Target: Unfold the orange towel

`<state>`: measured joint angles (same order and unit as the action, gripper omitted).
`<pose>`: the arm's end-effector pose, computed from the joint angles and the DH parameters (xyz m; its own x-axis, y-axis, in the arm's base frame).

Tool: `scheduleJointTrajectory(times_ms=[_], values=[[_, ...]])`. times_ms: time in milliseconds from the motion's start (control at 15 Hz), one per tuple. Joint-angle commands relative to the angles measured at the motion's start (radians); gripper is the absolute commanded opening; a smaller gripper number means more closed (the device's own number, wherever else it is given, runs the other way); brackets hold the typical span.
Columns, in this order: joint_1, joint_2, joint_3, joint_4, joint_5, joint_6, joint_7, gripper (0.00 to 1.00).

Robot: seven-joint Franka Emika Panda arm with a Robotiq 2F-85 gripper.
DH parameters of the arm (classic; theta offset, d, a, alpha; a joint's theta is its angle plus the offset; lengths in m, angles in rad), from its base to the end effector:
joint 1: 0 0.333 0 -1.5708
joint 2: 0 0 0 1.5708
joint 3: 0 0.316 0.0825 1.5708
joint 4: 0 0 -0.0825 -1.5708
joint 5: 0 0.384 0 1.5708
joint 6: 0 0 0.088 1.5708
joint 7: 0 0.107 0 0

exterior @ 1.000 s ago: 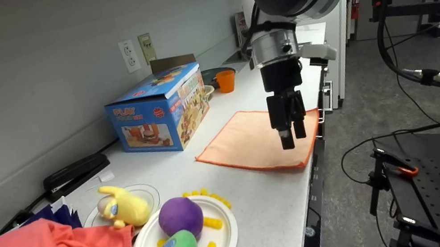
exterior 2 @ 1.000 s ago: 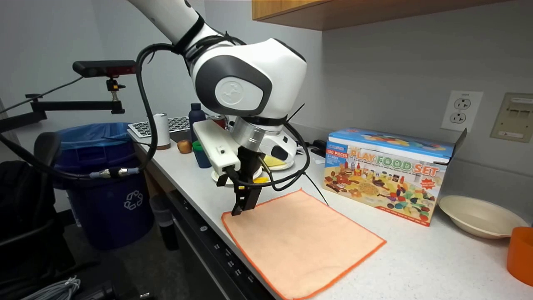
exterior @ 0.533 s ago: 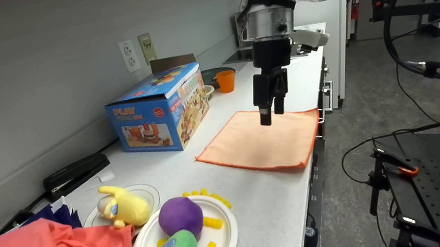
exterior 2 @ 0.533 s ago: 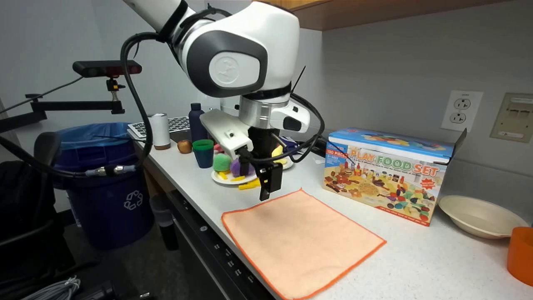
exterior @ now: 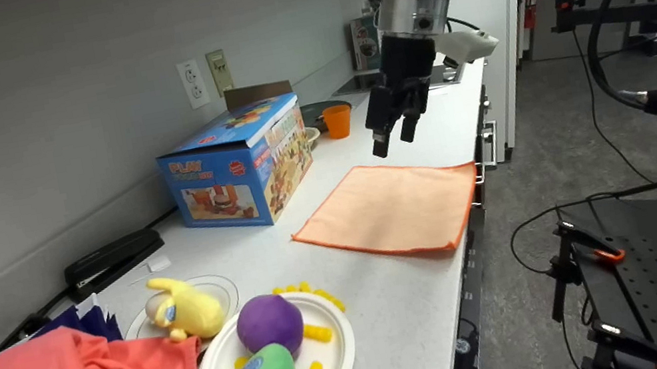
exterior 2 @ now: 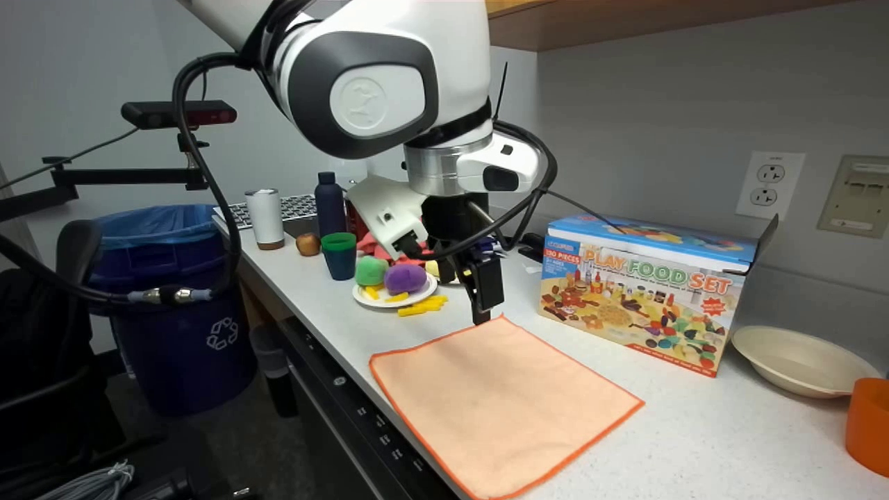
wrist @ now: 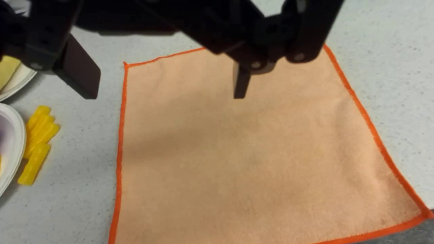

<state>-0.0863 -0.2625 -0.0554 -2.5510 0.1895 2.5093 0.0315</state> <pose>0.4457 -0.0649 0.3838 0.9267 -0.3179 0.2005 -0.2886 -0.9436 -0.1624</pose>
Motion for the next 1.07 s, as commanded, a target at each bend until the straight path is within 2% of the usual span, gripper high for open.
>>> scheduleJointTrajectory(times_ms=[0, 67, 1000], values=[[-0.031, -0.056, -0.008, -0.061, -0.054, 0.067, 0.073, 1.00], [-0.004, -0.012, -0.015, -0.017, -0.025, 0.031, 0.037, 1.00], [-0.015, -0.025, -0.018, -0.038, -0.033, 0.052, 0.056, 1.00]])
